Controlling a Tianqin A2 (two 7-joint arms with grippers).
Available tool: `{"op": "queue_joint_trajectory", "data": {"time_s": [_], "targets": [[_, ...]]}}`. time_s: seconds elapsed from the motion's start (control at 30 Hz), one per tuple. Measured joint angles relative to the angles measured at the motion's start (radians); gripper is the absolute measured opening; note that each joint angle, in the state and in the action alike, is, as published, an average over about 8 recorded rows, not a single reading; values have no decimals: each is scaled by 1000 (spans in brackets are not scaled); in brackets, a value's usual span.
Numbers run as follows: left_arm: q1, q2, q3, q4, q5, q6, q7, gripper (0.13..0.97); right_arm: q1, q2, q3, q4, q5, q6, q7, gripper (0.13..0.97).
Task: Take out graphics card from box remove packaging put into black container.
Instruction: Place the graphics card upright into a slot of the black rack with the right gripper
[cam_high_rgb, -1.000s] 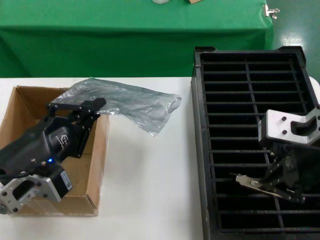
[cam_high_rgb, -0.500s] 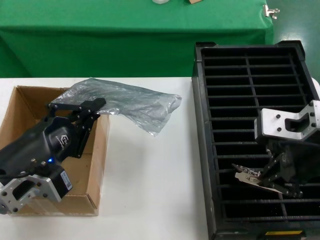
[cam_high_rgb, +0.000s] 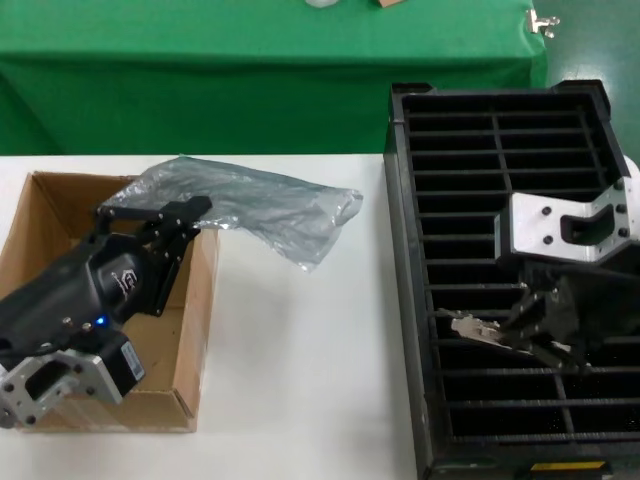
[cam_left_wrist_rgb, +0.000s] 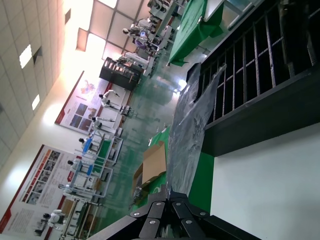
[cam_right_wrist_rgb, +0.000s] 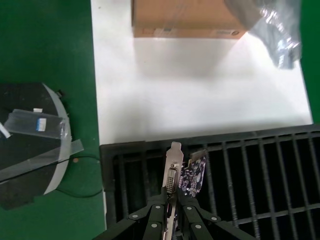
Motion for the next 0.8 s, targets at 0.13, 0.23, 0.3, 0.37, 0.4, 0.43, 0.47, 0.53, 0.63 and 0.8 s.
{"op": "queue_joint_trajectory", "data": {"time_s": [0.13,0.23,0.3,0.37,0.4,0.43,0.47,0.53,0.63,0.8], "targets": [[0,0,0,0,0,0,0,139,13,3,0,30,0,0,28,160],[0,0,0,0,0,0,0,139,14,9,0,45,-1,0,41,160],[0,0,0,0,0,0,0,139,14,14,0,51,-4,0,47,160],[0,0,0,0,0,0,0,139,13,17,0,55,-6,0,51,160],[0,0,0,0,0,0,0,139,13,19,0,57,-8,0,52,160],[0,0,0,0,0,0,0,139,13,20,0,58,-9,0,53,160],[0,0,0,0,0,0,0,139,13,21,0,59,-9,0,55,160],[0,0,0,0,0,0,0,139,13,21,0,60,-10,0,57,160],[0,0,0,0,0,0,0,139,14,20,0,60,-12,0,59,160],[0,0,0,0,0,0,0,139,15,17,0,58,-15,0,60,160]]}}
